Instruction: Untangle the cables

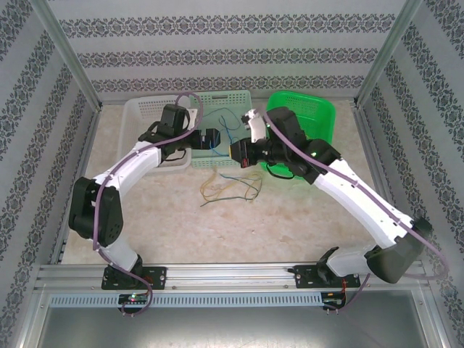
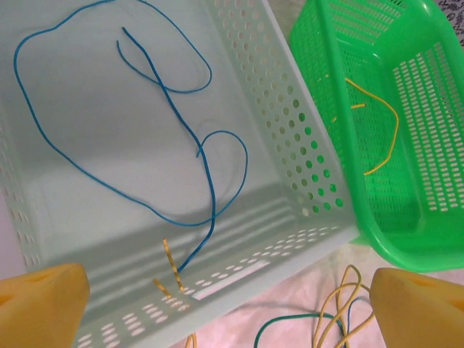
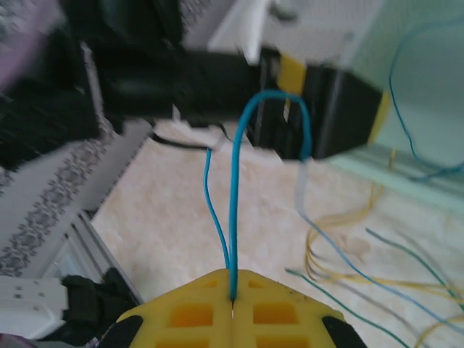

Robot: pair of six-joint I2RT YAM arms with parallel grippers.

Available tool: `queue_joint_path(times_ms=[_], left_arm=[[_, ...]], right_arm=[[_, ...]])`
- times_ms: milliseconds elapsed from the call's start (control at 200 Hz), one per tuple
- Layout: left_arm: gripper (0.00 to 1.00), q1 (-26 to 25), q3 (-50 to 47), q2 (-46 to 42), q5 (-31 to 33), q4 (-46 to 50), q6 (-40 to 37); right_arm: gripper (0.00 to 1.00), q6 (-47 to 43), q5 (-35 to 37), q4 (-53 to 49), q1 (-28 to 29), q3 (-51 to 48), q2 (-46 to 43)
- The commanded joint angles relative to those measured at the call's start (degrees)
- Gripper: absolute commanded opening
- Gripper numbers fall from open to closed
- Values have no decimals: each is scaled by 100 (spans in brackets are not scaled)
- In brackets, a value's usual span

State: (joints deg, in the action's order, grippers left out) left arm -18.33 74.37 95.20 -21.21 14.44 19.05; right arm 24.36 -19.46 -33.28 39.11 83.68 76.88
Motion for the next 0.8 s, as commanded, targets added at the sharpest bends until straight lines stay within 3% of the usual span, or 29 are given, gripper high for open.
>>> queue_joint_path(times_ms=[0,585,794], left_arm=[[100,-31,-200,-295,-183,-445,150],[100,-312,-1579,-1176,-1097,-2372,729],[100,-614,-1567,-1313,-1225,-3092,827]], right_arm=[[0,-373,112,-187,-74,480,-198],[0,-599,-271,160,-335,2481,187],[0,-478,-528,272,-342,2750,393]])
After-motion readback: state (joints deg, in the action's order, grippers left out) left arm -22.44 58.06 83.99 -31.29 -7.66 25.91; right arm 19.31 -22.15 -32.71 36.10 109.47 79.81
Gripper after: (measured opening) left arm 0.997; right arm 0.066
